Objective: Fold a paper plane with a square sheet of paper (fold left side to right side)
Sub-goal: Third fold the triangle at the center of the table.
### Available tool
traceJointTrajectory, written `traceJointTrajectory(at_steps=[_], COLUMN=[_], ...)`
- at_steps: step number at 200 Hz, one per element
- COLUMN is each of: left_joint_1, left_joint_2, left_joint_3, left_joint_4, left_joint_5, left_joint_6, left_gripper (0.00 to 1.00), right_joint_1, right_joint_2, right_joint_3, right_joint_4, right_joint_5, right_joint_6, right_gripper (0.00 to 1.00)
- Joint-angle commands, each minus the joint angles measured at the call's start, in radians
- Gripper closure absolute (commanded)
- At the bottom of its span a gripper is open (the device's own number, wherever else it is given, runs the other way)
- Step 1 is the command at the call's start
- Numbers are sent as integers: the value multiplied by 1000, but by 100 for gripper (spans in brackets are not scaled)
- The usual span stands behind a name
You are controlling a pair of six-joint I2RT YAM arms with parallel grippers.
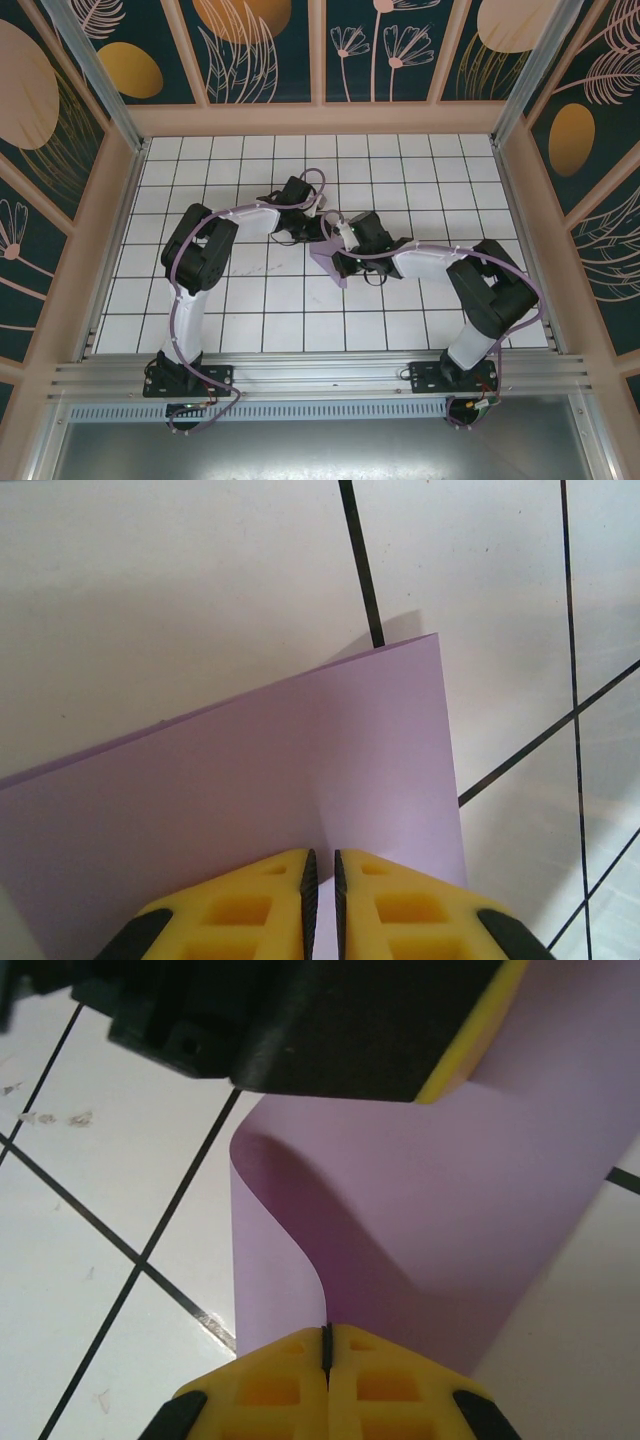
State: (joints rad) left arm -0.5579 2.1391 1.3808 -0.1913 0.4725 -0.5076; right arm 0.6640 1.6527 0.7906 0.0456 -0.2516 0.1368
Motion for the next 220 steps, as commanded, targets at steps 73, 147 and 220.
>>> traceJointTrajectory(at_steps=[73, 147, 220], left_joint_1=[-17, -16, -17], left_joint_2=[48, 51, 47], left_joint_3=[6, 7, 10], left_joint_4=[-62, -57, -61], left_joint_5=[-42, -46, -49], left_joint_6=[20, 17, 17], left_gripper=[82, 82, 81], right_joint_1=[-18, -18, -14], right_joint_2=[64, 79, 112], right_joint_3=[49, 61, 61], right_joint_4=[-23, -29, -48], right_joint_5=[55, 63, 61], right_joint_6=[7, 1, -10], right_gripper=[100, 100, 100])
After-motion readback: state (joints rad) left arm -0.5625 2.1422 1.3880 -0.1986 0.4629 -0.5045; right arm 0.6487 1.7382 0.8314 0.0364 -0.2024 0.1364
